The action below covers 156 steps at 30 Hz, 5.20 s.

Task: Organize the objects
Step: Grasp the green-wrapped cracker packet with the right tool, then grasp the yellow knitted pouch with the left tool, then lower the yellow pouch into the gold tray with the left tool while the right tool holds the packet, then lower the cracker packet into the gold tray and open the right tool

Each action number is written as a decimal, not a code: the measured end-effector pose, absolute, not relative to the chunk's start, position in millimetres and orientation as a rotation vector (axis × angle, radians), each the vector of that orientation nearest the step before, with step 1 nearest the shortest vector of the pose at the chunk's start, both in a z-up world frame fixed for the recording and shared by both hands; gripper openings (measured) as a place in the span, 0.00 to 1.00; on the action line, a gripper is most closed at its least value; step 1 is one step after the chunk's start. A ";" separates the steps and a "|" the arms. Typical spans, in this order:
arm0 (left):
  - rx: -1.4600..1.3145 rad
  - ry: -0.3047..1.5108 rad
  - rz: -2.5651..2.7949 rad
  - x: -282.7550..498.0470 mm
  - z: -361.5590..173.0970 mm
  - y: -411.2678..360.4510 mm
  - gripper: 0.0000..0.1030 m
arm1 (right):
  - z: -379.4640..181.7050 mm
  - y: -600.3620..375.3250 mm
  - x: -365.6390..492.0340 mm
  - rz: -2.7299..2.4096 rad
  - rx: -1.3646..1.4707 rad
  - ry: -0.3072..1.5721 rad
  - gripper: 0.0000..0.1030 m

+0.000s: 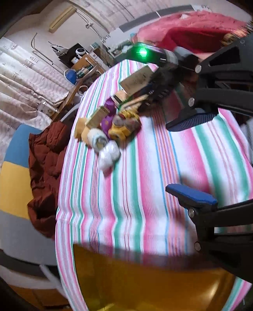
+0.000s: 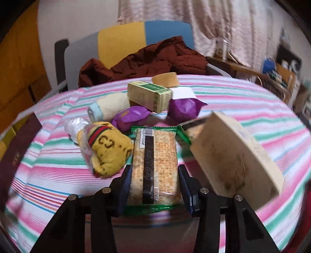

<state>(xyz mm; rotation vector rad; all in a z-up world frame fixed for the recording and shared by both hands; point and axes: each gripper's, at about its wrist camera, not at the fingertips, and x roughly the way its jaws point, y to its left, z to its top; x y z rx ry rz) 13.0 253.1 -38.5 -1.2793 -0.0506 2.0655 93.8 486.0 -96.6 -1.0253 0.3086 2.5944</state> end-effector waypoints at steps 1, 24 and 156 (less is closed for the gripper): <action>-1.280 -0.066 2.043 8.7 -40.8 264.7 0.59 | -97.3 484.6 96.4 2.589 -1.013 0.306 0.46; -1.302 -0.017 1.960 -39.8 -88.7 394.1 0.59 | -106.0 493.6 105.7 2.535 -0.913 0.382 0.48; -1.135 -0.725 2.643 -53.0 7.4 -60.9 0.49 | -25.0 129.7 9.6 3.143 -1.417 0.446 0.60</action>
